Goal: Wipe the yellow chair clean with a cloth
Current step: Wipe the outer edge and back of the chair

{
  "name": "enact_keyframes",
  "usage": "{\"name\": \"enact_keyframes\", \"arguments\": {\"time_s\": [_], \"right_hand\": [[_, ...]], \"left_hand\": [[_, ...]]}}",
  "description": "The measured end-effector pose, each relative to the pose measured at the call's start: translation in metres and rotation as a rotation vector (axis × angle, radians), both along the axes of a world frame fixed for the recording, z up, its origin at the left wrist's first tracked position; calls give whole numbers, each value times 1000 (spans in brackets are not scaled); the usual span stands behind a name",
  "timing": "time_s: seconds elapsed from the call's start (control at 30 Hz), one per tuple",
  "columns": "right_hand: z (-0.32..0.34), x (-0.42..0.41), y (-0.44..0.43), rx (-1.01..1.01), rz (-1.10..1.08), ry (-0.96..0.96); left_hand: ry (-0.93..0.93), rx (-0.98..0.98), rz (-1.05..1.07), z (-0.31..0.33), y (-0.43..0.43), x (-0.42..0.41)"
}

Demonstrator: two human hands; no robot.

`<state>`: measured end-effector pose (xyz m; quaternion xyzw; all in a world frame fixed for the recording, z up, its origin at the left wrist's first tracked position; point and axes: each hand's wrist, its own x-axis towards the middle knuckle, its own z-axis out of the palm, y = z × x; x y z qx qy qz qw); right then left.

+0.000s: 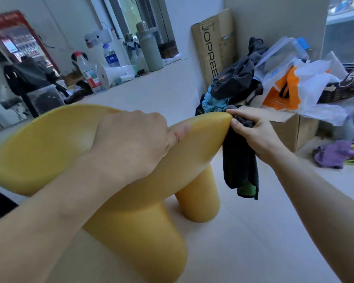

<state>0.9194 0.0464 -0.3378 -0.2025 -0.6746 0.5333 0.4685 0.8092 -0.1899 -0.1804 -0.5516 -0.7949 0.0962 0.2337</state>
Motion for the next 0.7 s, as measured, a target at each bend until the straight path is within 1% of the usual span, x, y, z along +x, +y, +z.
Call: {"name": "enact_keyframes", "arguments": {"time_s": [0.1,0.2,0.27,0.3,0.37,0.43,0.5,0.53,0.57,0.6,0.67,0.7], "right_hand": [[3,-22,7,-90,82,31],[-5,-52,-7,-228,-19,103],[-2,-61,-25,-330,-74,190],[3,-60,-36,-349,-85,228],[10,-52,-67,-268,-103,270],[14,-43,-113,6,-116,314],[18,-45,-140,297,-152,270],[19,-49,-132,343,-213,259],[17,-58,-114,281,-293,247],[16,-67,-91,131,-347,247],[18,-79,-52,-242,-379,281],[17,-82,-45,-371,-383,296]], "left_hand": [[46,-54,71,7,11,-5],[56,-94,83,8,35,-8],[-47,-78,73,7,51,-8],[-121,-62,70,6,56,-8],[-227,-20,58,2,58,-9],[-208,18,28,0,56,-8],[-155,53,10,-2,53,-7],[-159,59,11,-3,52,-6],[-173,60,13,-3,51,-4],[-184,61,13,-3,51,-3],[-189,54,10,-4,50,-3],[-185,54,7,-6,49,-3]]}}
